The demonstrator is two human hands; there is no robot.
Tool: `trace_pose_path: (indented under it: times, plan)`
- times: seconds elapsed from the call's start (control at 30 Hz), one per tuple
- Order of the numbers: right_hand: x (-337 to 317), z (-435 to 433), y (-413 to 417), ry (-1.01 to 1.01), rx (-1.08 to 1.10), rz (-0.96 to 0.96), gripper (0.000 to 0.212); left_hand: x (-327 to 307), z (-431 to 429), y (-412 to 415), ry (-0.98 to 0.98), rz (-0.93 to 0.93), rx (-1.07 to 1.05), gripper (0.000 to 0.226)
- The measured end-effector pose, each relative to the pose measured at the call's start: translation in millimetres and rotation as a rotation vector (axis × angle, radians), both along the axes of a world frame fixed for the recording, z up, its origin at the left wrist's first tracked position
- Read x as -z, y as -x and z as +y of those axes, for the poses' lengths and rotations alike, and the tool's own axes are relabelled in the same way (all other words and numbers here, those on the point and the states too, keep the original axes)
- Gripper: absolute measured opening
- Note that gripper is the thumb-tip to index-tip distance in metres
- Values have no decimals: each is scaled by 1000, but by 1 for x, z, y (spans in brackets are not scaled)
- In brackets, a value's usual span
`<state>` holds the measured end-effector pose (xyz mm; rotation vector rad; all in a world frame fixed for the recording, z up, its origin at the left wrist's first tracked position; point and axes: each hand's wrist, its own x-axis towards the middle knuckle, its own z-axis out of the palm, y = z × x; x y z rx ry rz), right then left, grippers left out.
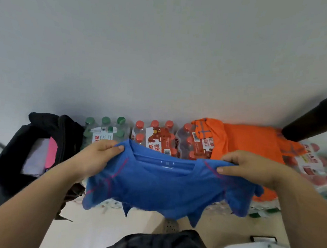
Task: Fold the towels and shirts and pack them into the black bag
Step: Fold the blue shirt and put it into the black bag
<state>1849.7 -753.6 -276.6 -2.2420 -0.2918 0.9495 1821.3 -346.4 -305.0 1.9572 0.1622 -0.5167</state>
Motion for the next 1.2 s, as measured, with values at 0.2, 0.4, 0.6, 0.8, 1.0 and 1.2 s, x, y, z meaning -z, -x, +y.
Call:
trace_pose_path:
  times: [0.2,0.4,0.6,0.8,1.0,1.2]
  plan:
    - [-46,-19,-113,251,-41,-372,22,-43,-29,-111,-647,-240,171,42]
    - [82,26,-134,720,-1,-718,68,41,-80,-149,-1304,-401,133,33]
    - [168,34,-87,559,-126,-594,87,128,-122,-70,-1021,-301,407,78]
    - [168,24,-104,521,-75,-640,79,136,-108,-86,-1050,-229,294,88]
    - [154,-19,-111,549,185,-795,65,133,-118,-102,-1099,-305,337,80]
    - [147,-57,-110,662,233,-703,66,125,-192,-107,-911,-533,596,77]
